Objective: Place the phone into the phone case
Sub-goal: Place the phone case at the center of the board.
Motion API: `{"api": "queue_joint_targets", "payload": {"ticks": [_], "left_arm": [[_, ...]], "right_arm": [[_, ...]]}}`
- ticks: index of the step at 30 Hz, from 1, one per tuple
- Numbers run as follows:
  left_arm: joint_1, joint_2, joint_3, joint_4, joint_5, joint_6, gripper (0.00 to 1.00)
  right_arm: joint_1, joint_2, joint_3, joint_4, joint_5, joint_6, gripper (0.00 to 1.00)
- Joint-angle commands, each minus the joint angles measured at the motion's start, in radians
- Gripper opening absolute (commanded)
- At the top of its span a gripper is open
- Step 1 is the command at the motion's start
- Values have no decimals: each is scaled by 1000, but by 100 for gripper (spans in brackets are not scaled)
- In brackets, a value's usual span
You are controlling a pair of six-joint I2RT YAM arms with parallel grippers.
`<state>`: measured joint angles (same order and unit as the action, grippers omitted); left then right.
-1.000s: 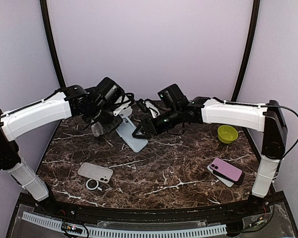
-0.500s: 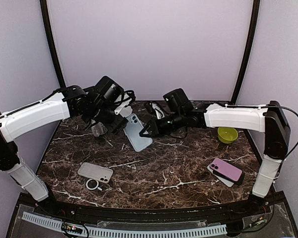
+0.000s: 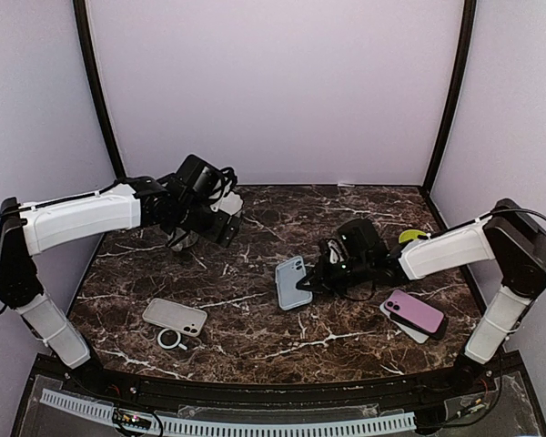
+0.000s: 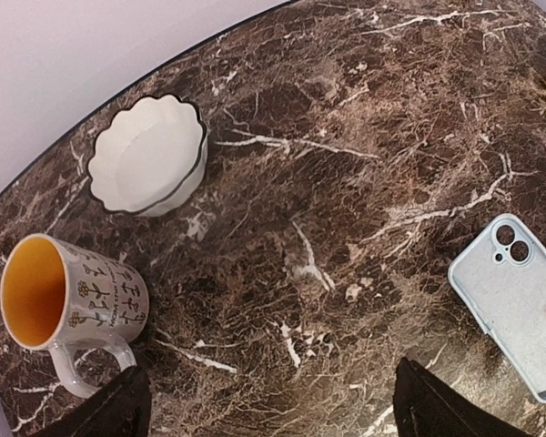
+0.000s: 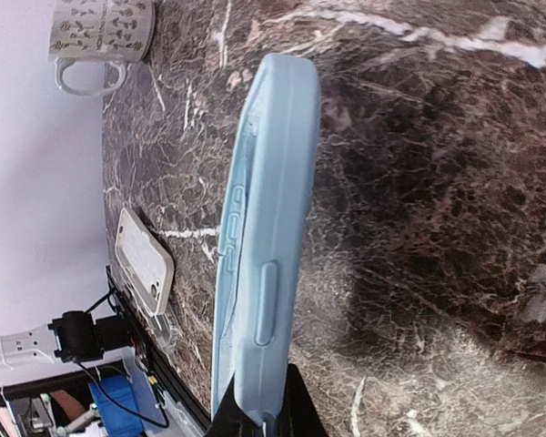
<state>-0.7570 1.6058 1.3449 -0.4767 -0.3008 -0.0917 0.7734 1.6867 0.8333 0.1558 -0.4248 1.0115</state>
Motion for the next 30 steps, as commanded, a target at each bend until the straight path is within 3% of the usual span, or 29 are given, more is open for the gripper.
{"api": "queue_joint_targets", "payload": {"ticks": [1, 7, 12, 17, 23, 30], "left_arm": [[5, -32, -60, 79, 11, -59, 94], [4, -26, -45, 44, 12, -74, 93], [4, -21, -49, 46, 9, -73, 93], [5, -14, -45, 40, -3, -67, 92], [5, -15, -47, 44, -2, -64, 92], [4, -5, -39, 30, -21, -50, 92]], "right_arm": [[7, 15, -59, 251, 27, 178, 0], [9, 15, -121, 251, 125, 217, 0], [9, 56, -145, 247, 105, 208, 0], [3, 61, -110, 96, 126, 108, 26], [4, 26, -65, -87, 189, 13, 48], [25, -23, 79, -449, 372, -147, 76]]}}
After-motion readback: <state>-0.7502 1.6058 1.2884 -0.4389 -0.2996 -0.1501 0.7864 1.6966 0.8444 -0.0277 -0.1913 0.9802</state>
